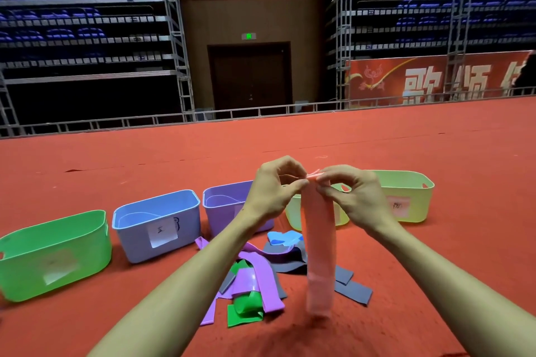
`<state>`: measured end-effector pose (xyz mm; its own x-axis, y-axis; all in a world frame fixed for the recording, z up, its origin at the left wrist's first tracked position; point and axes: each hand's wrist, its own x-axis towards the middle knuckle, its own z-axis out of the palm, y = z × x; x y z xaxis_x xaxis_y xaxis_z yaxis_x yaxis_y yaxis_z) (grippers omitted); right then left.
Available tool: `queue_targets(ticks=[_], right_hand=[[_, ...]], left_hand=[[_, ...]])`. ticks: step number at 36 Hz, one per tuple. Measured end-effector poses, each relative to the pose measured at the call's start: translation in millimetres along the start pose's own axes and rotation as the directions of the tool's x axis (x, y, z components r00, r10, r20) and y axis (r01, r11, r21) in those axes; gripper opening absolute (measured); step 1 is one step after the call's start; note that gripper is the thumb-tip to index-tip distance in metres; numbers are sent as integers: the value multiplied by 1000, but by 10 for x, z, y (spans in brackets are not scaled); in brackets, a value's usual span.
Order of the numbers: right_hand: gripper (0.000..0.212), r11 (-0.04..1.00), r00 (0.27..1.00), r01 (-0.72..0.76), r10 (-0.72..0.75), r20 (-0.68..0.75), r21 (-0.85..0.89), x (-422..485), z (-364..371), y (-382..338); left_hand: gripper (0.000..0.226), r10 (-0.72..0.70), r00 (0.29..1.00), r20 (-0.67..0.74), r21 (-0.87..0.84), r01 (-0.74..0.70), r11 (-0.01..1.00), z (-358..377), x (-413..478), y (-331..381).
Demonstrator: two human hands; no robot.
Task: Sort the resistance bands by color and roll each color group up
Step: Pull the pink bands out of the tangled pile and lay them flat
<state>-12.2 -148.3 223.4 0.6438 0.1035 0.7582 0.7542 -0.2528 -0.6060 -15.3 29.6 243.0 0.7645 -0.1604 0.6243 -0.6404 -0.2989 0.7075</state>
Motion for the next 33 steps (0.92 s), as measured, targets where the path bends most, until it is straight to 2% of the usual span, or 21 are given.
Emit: queue_targets(ticks=[4,7,15,18,22,24,27,29,33], right_hand=[[22,987,993,-120,120,6,108,-1,18,15],[26,968,988,-153,155,5,198,-16,49,28],[33,973,991,-130,134,-11,189,-30,84,46],[29,966,991,-136,134,27,222,-44,77,30],[29,980,992,-124,118,51,154,-28,60,11],[25,986,993,-114,111,32,120,-1,44,0],[20,992,996,-93,93,-3,88,47,6,-26],[20,992,995,-93,95,-17,88,79,-27,-40],[24,989,992,-117,120,-29,86,146,-106,-49]], left_hand=[[19,43,999,16,59,-44,997,-6,24,7],[20,76,997,22,97,-78,992,-3,34,-4],[23,114,992,-57,117,-107,987,14,72,-96],[22,98,992,-77,79,-92,993,22,82,-113],[20,67,995,-79,3,-66,998,46,70,-122],[26,23,999,-38,-85,-26,996,70,32,-137],[41,-46,993,111,-223,71,972,141,-76,-215],[52,-43,985,166,-224,80,971,220,-154,-298],[74,-19,989,147,-191,47,980,369,-263,-395]])
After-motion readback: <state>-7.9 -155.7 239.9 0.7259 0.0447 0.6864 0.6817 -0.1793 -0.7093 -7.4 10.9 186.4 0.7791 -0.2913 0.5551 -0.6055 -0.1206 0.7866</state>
